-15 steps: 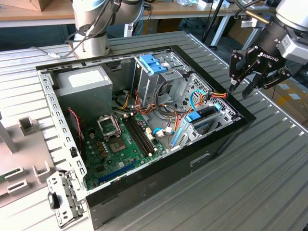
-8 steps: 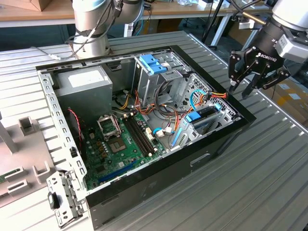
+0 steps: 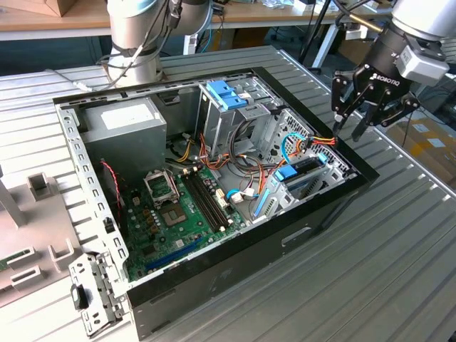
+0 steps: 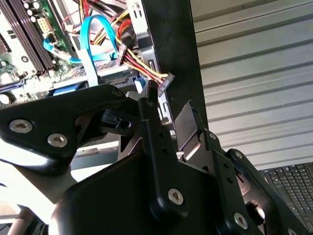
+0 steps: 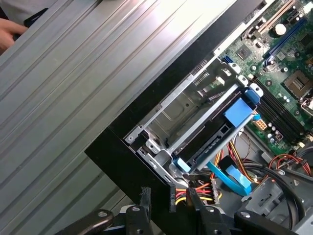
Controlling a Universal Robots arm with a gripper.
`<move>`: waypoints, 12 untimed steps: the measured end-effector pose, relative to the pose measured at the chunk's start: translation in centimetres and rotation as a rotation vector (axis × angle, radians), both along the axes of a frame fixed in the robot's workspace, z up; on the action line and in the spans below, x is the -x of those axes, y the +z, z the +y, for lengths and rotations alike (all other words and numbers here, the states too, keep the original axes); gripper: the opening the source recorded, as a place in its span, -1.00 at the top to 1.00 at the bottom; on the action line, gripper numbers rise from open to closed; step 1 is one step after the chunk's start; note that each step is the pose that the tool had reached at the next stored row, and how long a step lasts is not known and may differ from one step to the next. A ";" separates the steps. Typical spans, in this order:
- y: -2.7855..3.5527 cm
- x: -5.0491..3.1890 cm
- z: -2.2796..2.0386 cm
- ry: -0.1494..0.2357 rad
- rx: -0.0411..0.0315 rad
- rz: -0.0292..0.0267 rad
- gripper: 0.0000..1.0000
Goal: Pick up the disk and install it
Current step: 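Insert the first disk wire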
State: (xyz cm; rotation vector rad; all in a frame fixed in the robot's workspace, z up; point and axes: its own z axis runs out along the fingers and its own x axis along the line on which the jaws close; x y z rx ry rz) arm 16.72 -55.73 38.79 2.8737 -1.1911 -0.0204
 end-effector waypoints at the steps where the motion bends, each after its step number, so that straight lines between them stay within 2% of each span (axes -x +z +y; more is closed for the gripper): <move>1: -0.03 -0.02 0.15 0.000 0.0006 0.0000 0.15; 7: -0.27 -0.20 0.86 0.000 0.0035 0.0000 0.15; 8: -0.74 -0.33 1.36 0.000 0.0093 0.0000 0.15; 10: -1.26 -0.33 0.69 0.002 0.0092 0.0000 0.15; 11: -1.71 -0.34 0.67 0.003 0.0092 0.0000 0.15; 12: -1.78 -0.34 0.61 0.002 0.0094 0.0000 0.15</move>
